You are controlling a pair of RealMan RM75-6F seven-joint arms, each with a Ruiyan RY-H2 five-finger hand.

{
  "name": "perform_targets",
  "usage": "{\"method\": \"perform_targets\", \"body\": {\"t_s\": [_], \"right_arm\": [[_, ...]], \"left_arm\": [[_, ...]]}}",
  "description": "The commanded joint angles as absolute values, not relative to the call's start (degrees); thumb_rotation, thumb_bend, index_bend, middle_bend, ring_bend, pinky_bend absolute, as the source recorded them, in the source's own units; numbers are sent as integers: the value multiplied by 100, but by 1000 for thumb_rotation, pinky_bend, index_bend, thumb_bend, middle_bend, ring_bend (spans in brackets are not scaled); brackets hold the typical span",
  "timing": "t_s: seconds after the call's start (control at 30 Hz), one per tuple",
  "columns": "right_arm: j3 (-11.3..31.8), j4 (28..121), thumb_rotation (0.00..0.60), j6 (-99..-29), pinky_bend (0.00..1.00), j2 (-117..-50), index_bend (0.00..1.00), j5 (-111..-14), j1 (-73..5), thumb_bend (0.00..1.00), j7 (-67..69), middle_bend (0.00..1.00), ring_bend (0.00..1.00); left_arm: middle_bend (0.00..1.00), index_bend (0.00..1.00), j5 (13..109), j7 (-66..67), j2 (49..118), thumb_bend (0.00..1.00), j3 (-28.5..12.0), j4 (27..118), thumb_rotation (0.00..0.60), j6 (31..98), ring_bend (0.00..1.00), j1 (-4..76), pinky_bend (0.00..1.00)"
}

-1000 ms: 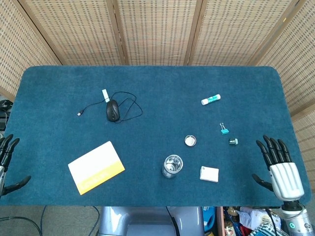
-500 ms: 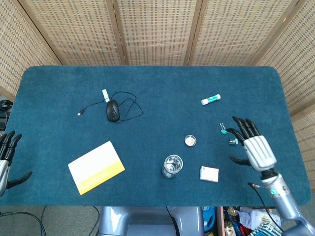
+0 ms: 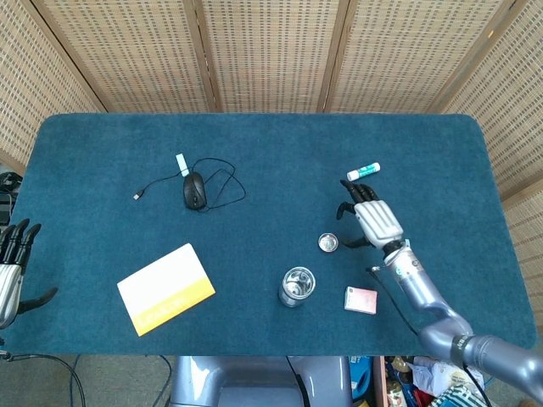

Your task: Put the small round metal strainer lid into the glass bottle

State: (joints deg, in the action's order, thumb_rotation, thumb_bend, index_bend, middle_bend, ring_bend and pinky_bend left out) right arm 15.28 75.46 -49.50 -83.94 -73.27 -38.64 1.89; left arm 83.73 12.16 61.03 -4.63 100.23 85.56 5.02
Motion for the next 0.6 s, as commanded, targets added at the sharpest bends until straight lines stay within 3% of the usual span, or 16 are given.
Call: {"method": "perform_targets", "body": {"t_s": [0.03, 0.6], "right_arm": [[1530, 7313, 600, -4784, 0, -8616, 503, -7154, -4017, 398, -85, 0, 0], [1316, 6938, 600, -4453, 0, -8937, 522, -6518, -4225, 425, -697, 0, 0]], "left_arm": [[0, 0, 8343, 1229, 6112, 54, -469, 10011, 600, 8530, 0, 519, 0], [0, 0, 8275, 1220, 6128, 55, -444, 9963, 600, 8479, 0, 556, 0]]}}
